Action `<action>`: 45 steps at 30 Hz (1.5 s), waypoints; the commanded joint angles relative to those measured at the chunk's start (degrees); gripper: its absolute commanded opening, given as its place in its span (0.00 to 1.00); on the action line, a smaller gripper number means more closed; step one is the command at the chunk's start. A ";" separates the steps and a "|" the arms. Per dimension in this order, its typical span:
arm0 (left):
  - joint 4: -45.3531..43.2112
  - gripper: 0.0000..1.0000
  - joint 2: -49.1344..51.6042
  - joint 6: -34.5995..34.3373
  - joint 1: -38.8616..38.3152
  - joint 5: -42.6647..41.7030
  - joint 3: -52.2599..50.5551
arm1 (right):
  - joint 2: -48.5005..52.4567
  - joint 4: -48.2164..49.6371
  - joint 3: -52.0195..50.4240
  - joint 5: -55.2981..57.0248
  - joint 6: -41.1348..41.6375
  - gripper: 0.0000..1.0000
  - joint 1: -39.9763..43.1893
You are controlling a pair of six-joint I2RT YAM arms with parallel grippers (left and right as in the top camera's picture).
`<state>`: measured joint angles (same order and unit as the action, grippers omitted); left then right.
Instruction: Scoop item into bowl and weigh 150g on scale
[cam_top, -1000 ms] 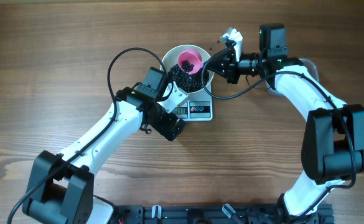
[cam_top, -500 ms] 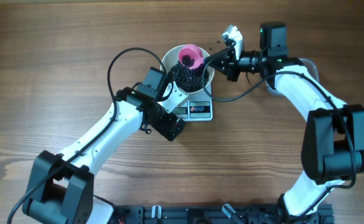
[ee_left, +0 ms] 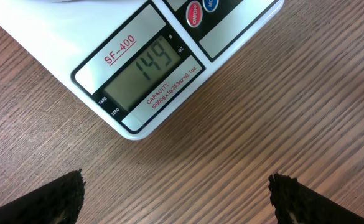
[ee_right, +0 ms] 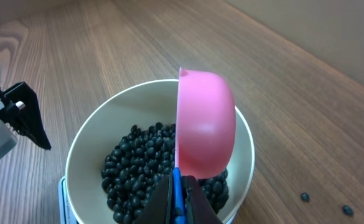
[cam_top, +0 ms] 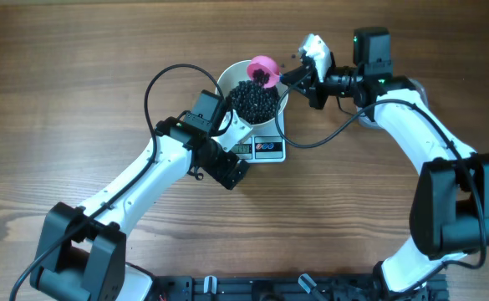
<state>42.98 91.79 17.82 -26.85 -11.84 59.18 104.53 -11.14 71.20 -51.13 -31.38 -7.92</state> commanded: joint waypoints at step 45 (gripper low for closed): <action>-0.15 1.00 -0.61 -0.13 -0.04 -0.50 -0.37 | -2.01 -1.55 0.83 -2.23 3.52 0.04 -0.72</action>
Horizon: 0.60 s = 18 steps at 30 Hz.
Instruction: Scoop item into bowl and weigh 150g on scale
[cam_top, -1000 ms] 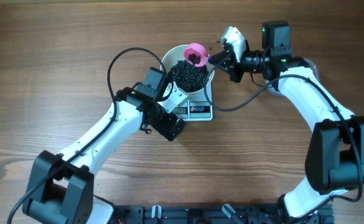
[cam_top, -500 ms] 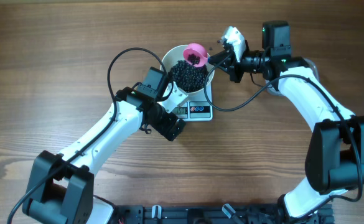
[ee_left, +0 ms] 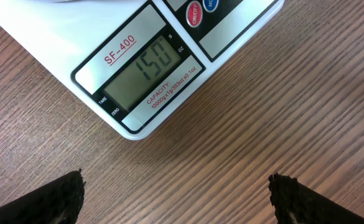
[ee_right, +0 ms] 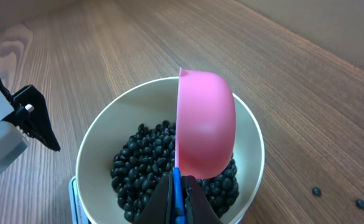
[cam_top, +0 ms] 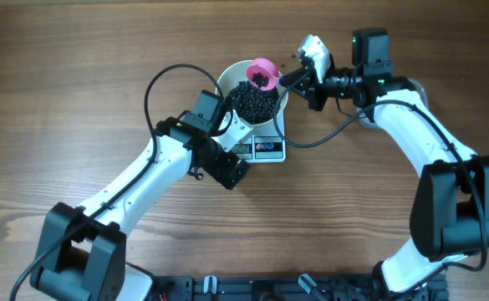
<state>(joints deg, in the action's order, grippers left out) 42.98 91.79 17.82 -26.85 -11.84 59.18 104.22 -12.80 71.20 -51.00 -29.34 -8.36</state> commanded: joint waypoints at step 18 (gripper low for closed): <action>-0.15 1.00 -0.61 -0.13 -0.04 -0.50 -0.37 | -1.75 0.85 0.85 -25.35 11.67 0.04 9.97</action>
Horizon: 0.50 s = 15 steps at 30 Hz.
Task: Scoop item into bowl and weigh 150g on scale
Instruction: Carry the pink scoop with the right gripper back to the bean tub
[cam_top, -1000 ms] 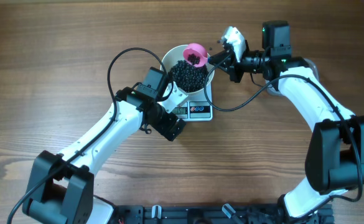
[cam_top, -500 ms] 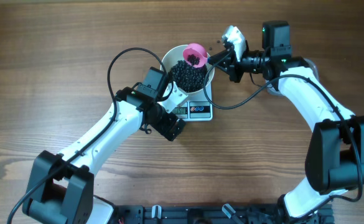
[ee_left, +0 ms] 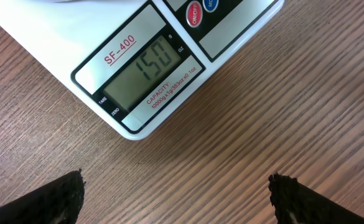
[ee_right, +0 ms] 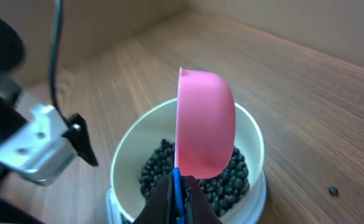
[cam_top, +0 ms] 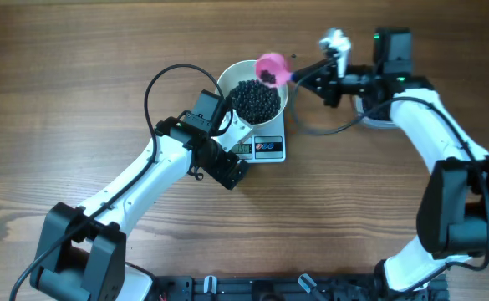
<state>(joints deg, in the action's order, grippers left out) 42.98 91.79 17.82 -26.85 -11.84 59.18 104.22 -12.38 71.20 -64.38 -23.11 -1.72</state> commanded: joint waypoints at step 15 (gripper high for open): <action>-0.15 1.00 -0.61 -0.13 -0.04 -0.50 -0.37 | -1.75 -0.72 0.85 -19.54 22.27 0.04 22.08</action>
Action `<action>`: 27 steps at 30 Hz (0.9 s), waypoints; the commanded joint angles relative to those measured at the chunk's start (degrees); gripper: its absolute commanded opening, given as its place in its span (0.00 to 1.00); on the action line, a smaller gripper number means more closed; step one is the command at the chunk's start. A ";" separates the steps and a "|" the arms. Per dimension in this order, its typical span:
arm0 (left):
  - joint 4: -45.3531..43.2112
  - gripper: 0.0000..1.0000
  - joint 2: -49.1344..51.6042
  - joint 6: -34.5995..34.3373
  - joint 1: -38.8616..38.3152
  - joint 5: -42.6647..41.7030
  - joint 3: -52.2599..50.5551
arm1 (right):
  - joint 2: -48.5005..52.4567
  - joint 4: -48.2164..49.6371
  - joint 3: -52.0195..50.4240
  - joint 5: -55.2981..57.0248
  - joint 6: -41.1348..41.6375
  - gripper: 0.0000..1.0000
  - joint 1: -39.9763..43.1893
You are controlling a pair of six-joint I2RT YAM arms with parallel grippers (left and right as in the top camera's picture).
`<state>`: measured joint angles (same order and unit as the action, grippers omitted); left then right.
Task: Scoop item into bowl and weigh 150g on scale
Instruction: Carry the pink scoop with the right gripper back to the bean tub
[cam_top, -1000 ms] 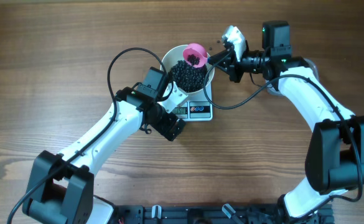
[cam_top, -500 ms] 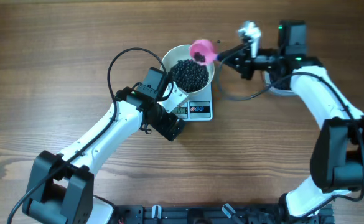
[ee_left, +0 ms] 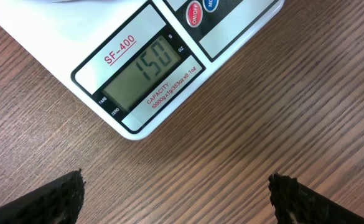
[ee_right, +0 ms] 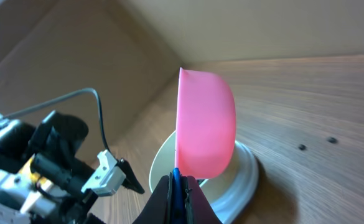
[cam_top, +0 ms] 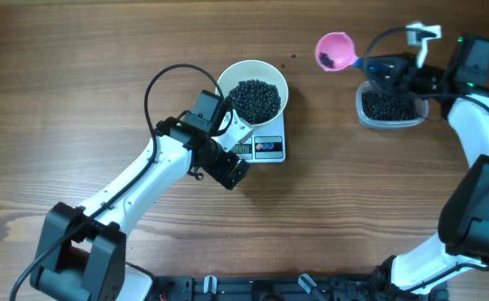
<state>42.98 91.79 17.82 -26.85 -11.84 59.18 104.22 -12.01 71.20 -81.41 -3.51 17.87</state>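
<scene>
A white bowl [cam_top: 224,82] of black beans sits on the white scale [cam_top: 266,149]. In the left wrist view the scale's display [ee_left: 149,65] reads 150. My left gripper [ee_left: 177,198] is open over bare wood just in front of the scale. My right gripper [cam_top: 374,65] is shut on the blue handle [ee_right: 177,185] of a pink scoop [cam_top: 333,51]. The scoop holds a few beans and hangs over the table, right of the bowl and beside the bean container. The right wrist view shows the bowl [ee_right: 244,177] behind the scoop [ee_right: 205,121].
A clear container [cam_top: 363,117] of black beans stands at the far right, under my right arm. A few stray beans [cam_top: 293,57] lie on the wood between bowl and scoop. A black cable [cam_top: 156,84] loops left of the bowl.
My right gripper has moved to the right with the scoop, from the bowl's right rim to beside the bean container. The display still reads 150. The left arm has not moved.
The scoop was tilted over the bowl and the display read 149. Then the display read 150 with the scoop still over the bowl. Then the scoop was at the bowl's right rim, and now it is away by the container.
</scene>
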 commanded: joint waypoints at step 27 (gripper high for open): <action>-0.15 1.00 -0.61 -0.13 -0.04 -0.50 -0.37 | -1.70 -32.11 0.79 37.33 -24.37 0.04 12.04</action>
<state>42.92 91.79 17.82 -26.85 -11.84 59.18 104.14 -43.83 71.40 -48.16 -20.10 31.16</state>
